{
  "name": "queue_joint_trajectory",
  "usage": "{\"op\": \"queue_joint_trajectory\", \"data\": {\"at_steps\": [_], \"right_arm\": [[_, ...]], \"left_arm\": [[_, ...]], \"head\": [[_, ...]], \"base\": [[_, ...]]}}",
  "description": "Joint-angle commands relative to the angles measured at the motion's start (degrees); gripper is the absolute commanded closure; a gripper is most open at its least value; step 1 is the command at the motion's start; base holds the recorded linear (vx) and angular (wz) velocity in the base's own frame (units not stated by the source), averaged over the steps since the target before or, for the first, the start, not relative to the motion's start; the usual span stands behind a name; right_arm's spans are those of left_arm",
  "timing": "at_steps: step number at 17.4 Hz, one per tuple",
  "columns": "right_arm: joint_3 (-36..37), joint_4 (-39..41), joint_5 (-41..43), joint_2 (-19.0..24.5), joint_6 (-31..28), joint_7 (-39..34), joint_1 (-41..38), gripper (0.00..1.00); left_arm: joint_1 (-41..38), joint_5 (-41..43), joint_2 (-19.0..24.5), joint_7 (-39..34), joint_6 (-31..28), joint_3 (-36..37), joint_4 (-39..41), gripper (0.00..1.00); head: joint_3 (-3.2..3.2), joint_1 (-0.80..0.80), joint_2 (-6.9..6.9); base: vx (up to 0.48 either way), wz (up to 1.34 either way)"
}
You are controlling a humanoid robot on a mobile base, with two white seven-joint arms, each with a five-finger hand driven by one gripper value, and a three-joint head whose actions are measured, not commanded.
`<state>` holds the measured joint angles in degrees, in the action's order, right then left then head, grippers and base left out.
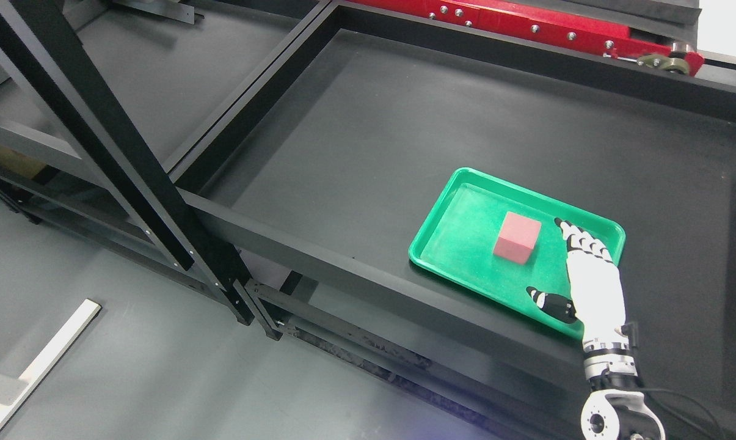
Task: Pick pink block from left shelf to tray
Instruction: 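Reach the right hand down to the pink cube in the green tray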
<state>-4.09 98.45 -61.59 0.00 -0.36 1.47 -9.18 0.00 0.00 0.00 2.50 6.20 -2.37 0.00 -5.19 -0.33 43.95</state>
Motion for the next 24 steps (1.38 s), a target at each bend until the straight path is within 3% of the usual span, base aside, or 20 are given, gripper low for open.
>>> {"op": "queue_joint_trajectory", "data": {"at_steps": [1,8,24], "right_arm": [[-0.5,-1.1,-0.3,-1.0,0.1,-2.5,0.1,0.02],[-1.9,-2.2,-0.5,-1.0,0.2,-8.5,0.2,0.02],[-1.7,-10.0,-0.7,-2.8,0.3,-8.6,7.3,0.02]], "left_arm": [[1.2,0.1,1.0,0.0,0.0,0.0,1.0,0.00],[1.2,0.1,1.0,0.0,0.0,0.0,1.0,0.00],[1.2,0.1,1.0,0.0,0.0,0.0,1.0,0.00]], "head": [[0.00,0.00,0.00],[0.00,0.00,0.00],[0.00,0.00,0.00]], "base": [[0.150,0.07],[0.100,0.05],[0.033,0.01]]}}
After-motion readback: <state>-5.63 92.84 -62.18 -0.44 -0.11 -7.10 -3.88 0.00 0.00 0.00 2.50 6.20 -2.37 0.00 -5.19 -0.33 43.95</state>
